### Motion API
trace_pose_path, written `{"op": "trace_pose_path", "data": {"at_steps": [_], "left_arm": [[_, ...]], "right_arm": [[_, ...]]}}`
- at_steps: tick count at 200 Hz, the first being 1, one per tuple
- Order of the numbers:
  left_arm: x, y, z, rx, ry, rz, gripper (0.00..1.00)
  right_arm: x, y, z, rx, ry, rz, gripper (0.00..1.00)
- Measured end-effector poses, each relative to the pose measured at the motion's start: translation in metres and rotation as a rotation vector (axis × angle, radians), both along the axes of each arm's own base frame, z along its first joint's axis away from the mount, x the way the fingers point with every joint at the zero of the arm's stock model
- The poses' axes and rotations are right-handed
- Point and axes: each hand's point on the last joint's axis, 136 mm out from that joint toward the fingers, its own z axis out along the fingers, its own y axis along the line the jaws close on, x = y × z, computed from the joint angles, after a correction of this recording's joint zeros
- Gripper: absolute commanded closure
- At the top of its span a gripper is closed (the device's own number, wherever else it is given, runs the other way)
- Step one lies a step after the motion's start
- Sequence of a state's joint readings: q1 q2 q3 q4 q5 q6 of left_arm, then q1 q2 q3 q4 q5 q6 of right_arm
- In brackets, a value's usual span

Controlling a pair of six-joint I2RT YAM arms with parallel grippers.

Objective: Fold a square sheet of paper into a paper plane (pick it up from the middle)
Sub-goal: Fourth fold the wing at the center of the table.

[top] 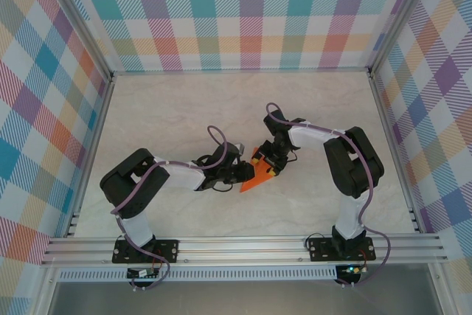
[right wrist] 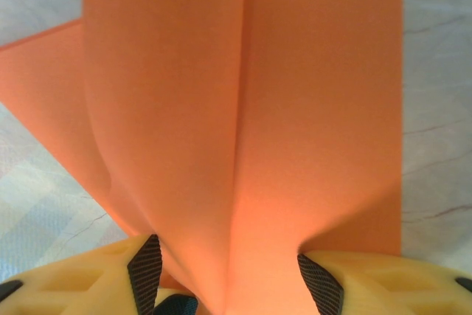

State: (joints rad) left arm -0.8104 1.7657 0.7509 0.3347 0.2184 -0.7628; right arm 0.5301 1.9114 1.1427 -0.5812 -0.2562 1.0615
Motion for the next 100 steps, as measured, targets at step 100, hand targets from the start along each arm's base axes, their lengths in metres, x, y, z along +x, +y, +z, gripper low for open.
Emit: {"op": "trace_pose_path", "data": {"at_steps": [100], "left_arm": [[0.000, 0.004, -0.008, 0.063, 0.022, -0.006, 0.95]], "right_arm": [[0.004, 0.002, 0.015, 0.029, -0.116, 0.077, 0.42]]}}
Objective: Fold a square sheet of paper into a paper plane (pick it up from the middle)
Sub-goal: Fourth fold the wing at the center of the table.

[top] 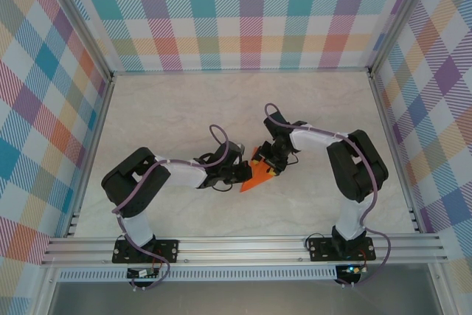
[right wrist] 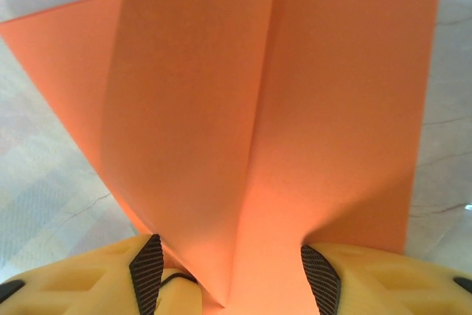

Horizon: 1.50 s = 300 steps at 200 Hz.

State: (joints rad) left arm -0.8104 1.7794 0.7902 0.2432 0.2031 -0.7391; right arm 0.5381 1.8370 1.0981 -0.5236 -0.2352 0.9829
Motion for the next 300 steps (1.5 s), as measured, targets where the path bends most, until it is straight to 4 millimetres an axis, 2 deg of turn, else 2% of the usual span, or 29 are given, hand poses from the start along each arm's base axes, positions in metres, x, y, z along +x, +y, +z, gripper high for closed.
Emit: {"op": "trace_pose_path", "data": {"at_steps": [37, 69, 99, 139, 172, 199, 254, 300], "left_arm": [[0.000, -0.001, 0.001, 0.007, -0.003, 0.002, 0.97], [0.000, -0.001, 0.001, 0.008, -0.005, 0.003, 0.98], [0.000, -0.001, 0.001, 0.008, -0.004, 0.003, 0.98], [0.000, -0.001, 0.001, 0.008, -0.004, 0.003, 0.98], [0.000, -0.001, 0.001, 0.011, -0.002, 0.003, 0.98], [0.000, -0.001, 0.000, 0.014, 0.001, 0.003, 0.98], [0.000, 0.000, 0.000, 0.018, 0.004, 0.004, 0.98], [0.000, 0.000, 0.002, 0.020, 0.012, 0.009, 0.88]], "right_arm": [[0.001, -0.008, 0.006, -0.015, -0.110, 0.054, 0.44], [0.004, -0.019, 0.011, -0.042, -0.183, 0.097, 0.54], [0.006, -0.014, 0.012, -0.010, -0.233, 0.165, 0.63], [0.009, -0.001, 0.018, 0.054, -0.276, 0.228, 0.68], [0.008, 0.003, 0.019, 0.081, -0.282, 0.255, 0.69], [0.005, 0.004, 0.011, 0.079, -0.256, 0.261, 0.71], [0.004, 0.004, 0.001, 0.078, -0.229, 0.262, 0.66], [0.006, 0.005, 0.000, 0.066, -0.212, 0.256, 0.65]]}}
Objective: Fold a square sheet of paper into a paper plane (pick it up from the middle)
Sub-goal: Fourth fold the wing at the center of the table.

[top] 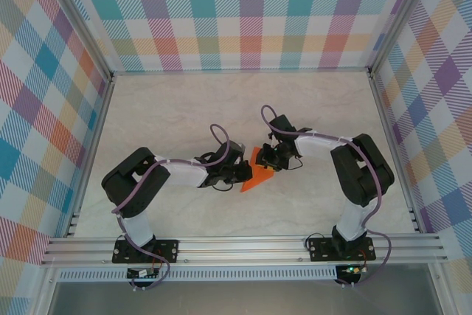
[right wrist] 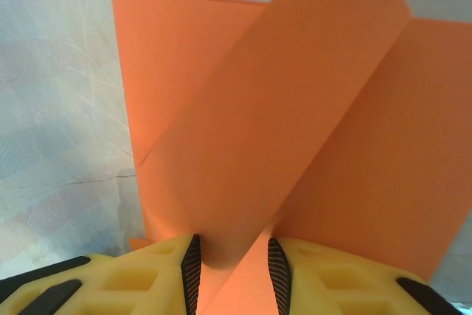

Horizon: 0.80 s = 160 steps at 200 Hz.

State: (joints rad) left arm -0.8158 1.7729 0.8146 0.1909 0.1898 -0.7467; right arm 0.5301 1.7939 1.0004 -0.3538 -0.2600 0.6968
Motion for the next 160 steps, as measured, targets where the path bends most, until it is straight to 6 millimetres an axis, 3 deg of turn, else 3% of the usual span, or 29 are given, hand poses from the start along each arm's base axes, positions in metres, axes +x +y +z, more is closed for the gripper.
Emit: {"op": "trace_pose_path", "data": {"at_steps": [60, 160], "left_arm": [[0.003, -0.004, 0.038, -0.082, -0.034, 0.012, 0.87], [-0.004, -0.014, 0.042, -0.124, -0.015, -0.012, 0.86]], "right_arm": [[0.001, 0.000, -0.004, -0.074, 0.048, -0.023, 0.64], [0.003, -0.001, -0.008, -0.118, 0.126, -0.126, 0.62]]}}
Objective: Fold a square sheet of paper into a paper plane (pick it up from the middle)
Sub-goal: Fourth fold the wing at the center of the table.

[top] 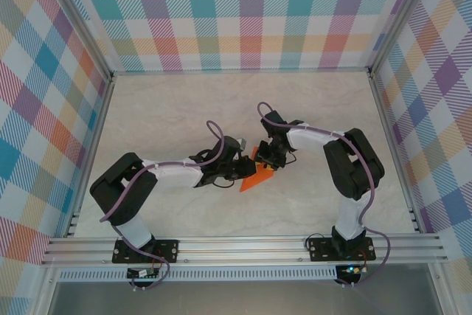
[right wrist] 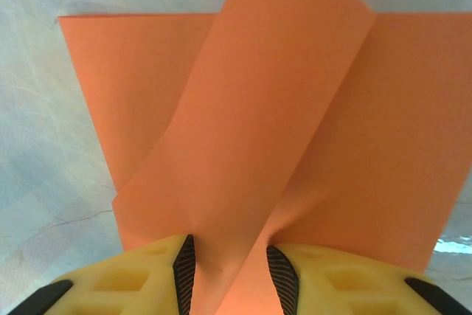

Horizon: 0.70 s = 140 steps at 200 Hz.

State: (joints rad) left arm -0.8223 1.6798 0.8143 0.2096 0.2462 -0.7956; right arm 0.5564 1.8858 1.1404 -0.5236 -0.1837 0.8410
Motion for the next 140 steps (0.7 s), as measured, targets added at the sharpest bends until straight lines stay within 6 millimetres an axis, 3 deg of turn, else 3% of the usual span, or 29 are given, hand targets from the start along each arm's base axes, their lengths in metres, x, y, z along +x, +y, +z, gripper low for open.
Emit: {"op": "trace_pose_path", "data": {"at_steps": [42, 140], "left_arm": [[-0.008, -0.003, -0.007, 0.015, 0.016, -0.022, 0.84], [-0.015, 0.015, -0.037, 0.138, 0.069, -0.004, 0.84]], "right_arm": [[-0.001, -0.003, -0.003, -0.021, 0.023, -0.034, 0.62], [-0.001, -0.004, -0.005, -0.031, 0.042, -0.063, 0.62]]}}
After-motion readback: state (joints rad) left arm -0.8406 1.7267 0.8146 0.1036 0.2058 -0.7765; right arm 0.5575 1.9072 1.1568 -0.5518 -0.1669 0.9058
